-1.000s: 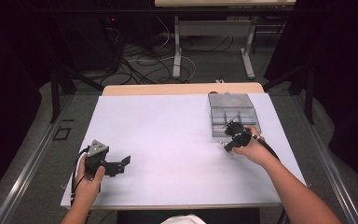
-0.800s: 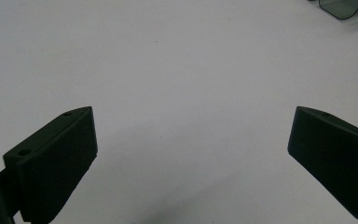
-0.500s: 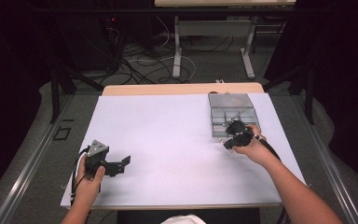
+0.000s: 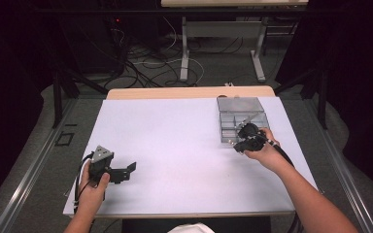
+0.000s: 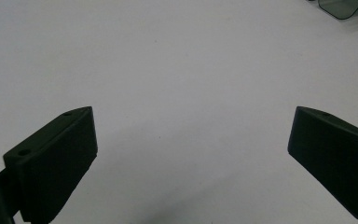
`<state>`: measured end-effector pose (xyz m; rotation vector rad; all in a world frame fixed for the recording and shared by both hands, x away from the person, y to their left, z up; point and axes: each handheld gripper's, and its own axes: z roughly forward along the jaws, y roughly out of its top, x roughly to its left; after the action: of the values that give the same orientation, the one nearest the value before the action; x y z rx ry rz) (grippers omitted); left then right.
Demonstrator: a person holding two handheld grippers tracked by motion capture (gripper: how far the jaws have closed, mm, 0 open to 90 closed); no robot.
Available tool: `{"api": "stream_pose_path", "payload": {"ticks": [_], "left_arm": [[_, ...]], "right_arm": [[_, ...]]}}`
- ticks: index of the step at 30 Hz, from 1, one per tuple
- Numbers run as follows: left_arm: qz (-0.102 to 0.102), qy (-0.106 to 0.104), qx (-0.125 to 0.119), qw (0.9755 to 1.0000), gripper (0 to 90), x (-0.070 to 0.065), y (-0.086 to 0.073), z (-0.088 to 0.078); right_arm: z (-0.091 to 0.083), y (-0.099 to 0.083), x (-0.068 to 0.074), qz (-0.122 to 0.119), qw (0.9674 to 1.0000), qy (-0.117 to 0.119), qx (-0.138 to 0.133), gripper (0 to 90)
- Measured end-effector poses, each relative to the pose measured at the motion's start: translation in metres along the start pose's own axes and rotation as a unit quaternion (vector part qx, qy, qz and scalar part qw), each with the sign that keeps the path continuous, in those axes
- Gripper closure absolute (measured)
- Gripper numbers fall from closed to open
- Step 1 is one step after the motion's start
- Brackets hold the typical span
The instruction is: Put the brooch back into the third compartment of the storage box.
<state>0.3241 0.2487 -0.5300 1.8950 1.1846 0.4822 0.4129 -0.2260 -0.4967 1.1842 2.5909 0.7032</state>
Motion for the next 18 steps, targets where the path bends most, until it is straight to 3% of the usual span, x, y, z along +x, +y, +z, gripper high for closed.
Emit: {"api": "stream_pose_path", "payload": {"ticks": [4, 18], "left_arm": [[-0.001, 0.002, -0.004, 1.0, 1.1, 0.0, 0.0, 0.001], [0.0, -0.001, 0.001, 1.0, 1.1, 0.0, 0.0, 0.001]], "right_arm": [[0.0, 0.0, -0.001, 0.005, 0.9997, -0.006, -0.023, 80.6], [-0.012, 0.002, -0.006, 0.005, 0.9989, -0.018, -0.044, 80.6]]}}
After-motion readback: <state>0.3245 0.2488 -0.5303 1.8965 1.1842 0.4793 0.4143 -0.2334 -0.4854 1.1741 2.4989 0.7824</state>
